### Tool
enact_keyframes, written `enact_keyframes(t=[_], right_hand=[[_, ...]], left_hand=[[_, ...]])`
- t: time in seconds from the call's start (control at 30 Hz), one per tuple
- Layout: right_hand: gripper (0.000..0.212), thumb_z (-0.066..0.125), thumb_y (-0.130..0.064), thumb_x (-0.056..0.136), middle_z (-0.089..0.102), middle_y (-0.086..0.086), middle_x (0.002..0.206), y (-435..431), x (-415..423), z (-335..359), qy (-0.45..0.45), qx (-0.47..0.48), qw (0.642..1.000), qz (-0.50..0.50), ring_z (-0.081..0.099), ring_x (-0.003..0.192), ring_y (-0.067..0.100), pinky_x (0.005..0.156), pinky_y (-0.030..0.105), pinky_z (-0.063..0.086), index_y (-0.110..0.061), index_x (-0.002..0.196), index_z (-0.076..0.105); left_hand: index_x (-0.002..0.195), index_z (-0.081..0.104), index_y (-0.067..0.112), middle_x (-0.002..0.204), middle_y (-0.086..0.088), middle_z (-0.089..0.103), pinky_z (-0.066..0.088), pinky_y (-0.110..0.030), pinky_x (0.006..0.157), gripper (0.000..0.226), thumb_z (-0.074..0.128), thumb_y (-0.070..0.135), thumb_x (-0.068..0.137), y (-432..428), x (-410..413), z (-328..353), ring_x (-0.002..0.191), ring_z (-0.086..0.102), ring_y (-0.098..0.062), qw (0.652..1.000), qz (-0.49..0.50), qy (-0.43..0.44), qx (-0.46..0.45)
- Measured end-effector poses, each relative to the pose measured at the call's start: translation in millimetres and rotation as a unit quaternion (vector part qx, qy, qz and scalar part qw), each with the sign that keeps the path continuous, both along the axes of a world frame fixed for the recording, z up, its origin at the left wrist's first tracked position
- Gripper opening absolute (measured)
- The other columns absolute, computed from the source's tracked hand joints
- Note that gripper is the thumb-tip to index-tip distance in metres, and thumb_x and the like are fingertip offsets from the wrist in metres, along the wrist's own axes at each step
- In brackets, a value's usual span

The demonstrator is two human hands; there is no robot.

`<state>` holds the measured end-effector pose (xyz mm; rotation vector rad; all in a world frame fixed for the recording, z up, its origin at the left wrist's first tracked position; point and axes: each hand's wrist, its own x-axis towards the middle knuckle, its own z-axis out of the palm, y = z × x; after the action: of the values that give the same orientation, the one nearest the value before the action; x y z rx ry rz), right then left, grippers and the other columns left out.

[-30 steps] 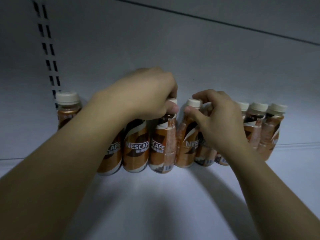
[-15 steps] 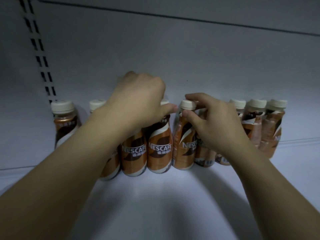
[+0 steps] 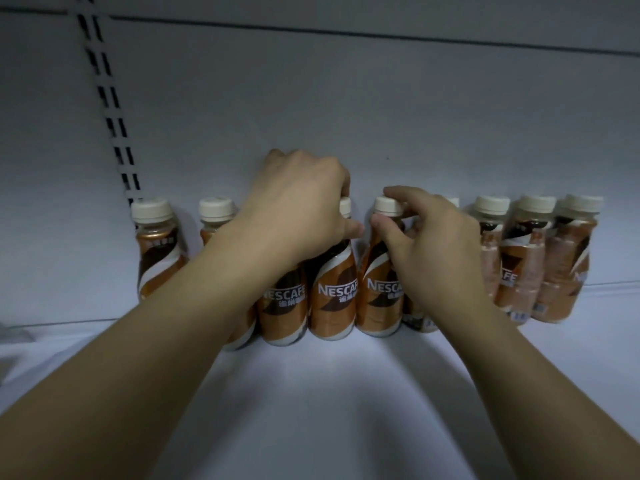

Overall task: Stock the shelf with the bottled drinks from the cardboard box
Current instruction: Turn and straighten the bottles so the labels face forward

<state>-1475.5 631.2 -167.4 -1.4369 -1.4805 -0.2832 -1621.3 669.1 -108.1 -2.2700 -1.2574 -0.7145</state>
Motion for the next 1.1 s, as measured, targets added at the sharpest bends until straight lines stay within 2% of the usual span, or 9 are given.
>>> enact_keyframes(t=[0.17, 0.27, 0.4, 0.53, 0.6, 0.7, 0.8, 1.0, 1.1], right_hand=[[0.037, 0.066, -0.031, 0.09, 0.068, 0.003, 0.114, -0.4, 1.0, -0.6, 0.054, 0.009, 0.997, 0.046, 0.068, 0.083, 0.019, 0.079, 0.04, 0.058, -0.022, 0.125, 0.063], [0.036, 0.066, -0.031, 0.09, 0.068, 0.001, 0.113, -0.7, 1.4, -2.0, 0.067, 0.013, 0.996, 0.055, 0.07, 0.08, 0.018, 0.076, 0.041, 0.059, -0.022, 0.124, 0.063], [0.037, 0.069, -0.033, 0.087, 0.068, -0.005, 0.108, -0.2, 6.6, 0.5, 0.083, -0.014, 0.994, 0.07, 0.069, 0.081, 0.011, 0.073, 0.035, 0.061, -0.026, 0.122, 0.063], [0.054, 0.068, -0.043, 0.084, 0.066, -0.005, 0.123, -3.9, 14.2, 8.0, 0.033, -0.038, 0.996, 0.078, 0.058, 0.091, 0.001, 0.07, 0.01, 0.044, -0.033, 0.134, 0.054], [0.053, 0.065, -0.05, 0.085, 0.065, -0.006, 0.122, -10.9, 24.1, 18.7, 0.034, -0.005, 0.998, 0.051, 0.061, 0.091, 0.005, 0.071, 0.014, 0.043, -0.037, 0.135, 0.052], [0.034, 0.064, -0.045, 0.087, 0.068, -0.01, 0.107, -22.9, 54.4, 33.5, 0.06, 0.069, 0.995, -0.027, 0.063, 0.086, 0.013, 0.074, 0.028, 0.044, -0.033, 0.119, 0.064], [0.029, 0.062, -0.039, 0.089, 0.07, -0.005, 0.11, -25.9, 85.1, 32.5, 0.067, 0.036, 0.992, -0.098, 0.064, 0.098, 0.018, 0.086, 0.032, 0.045, -0.028, 0.116, 0.068], [0.04, 0.064, -0.05, 0.083, 0.07, 0.0, 0.112, -19.3, 92.8, 20.5, 0.069, -0.057, 0.988, -0.125, 0.064, 0.101, 0.021, 0.085, 0.041, 0.053, -0.027, 0.116, 0.066], [0.046, 0.068, -0.053, 0.079, 0.071, 0.0, 0.106, -14.3, 91.8, 16.3, 0.067, -0.057, 0.987, -0.134, 0.065, 0.098, 0.022, 0.08, 0.041, 0.054, -0.028, 0.116, 0.063]], left_hand=[[0.1, 0.067, 0.025, 0.087, 0.0, 0.067, 0.038, -0.035, 0.075, 0.045, 0.067, 0.061, 0.073, -3.1, 0.9, -1.8, 0.088, 0.056, -0.025, 1.0, -0.003, -0.013, -0.005], [0.099, 0.067, 0.024, 0.087, -0.001, 0.067, 0.039, -0.035, 0.075, 0.045, 0.068, 0.06, 0.072, -3.4, 2.3, -3.2, 0.089, 0.056, -0.025, 1.0, -0.004, -0.021, -0.002], [0.098, 0.065, 0.027, 0.085, 0.001, 0.066, 0.035, -0.037, 0.08, 0.046, 0.063, 0.065, 0.072, -3.2, 1.4, -4.5, 0.086, 0.056, -0.024, 1.0, 0.015, -0.008, 0.007], [0.101, 0.062, 0.027, 0.088, 0.0, 0.063, 0.037, -0.042, 0.085, 0.052, 0.053, 0.071, 0.074, -7.8, 2.3, -4.6, 0.086, 0.056, -0.023, 0.999, 0.034, 0.02, 0.01], [0.106, 0.061, 0.025, 0.092, -0.002, 0.061, 0.04, -0.043, 0.085, 0.057, 0.046, 0.071, 0.077, -12.5, 4.0, -3.2, 0.087, 0.055, -0.023, 0.999, 0.03, 0.019, 0.019], [0.118, 0.058, 0.024, 0.108, -0.005, 0.061, 0.041, -0.042, 0.087, 0.054, 0.051, 0.063, 0.082, -19.2, 10.7, 2.2, 0.099, 0.055, -0.026, 0.999, -0.009, -0.022, 0.04], [0.125, 0.055, 0.026, 0.117, -0.002, 0.06, 0.04, -0.041, 0.09, 0.052, 0.057, 0.056, 0.082, -24.4, 30.9, 12.3, 0.108, 0.053, -0.024, 0.997, -0.055, -0.045, 0.021], [0.134, 0.047, 0.032, 0.13, -0.001, 0.055, 0.038, -0.039, 0.092, 0.053, 0.063, 0.044, 0.085, -16.3, 88.3, 21.9, 0.118, 0.049, -0.024, 0.99, -0.112, 0.061, -0.053], [0.128, 0.053, 0.034, 0.123, 0.001, 0.06, 0.043, -0.035, 0.085, 0.044, 0.065, 0.033, 0.085, -7.2, 100.5, 22.4, 0.11, 0.053, -0.023, 0.978, -0.124, 0.104, -0.129]])
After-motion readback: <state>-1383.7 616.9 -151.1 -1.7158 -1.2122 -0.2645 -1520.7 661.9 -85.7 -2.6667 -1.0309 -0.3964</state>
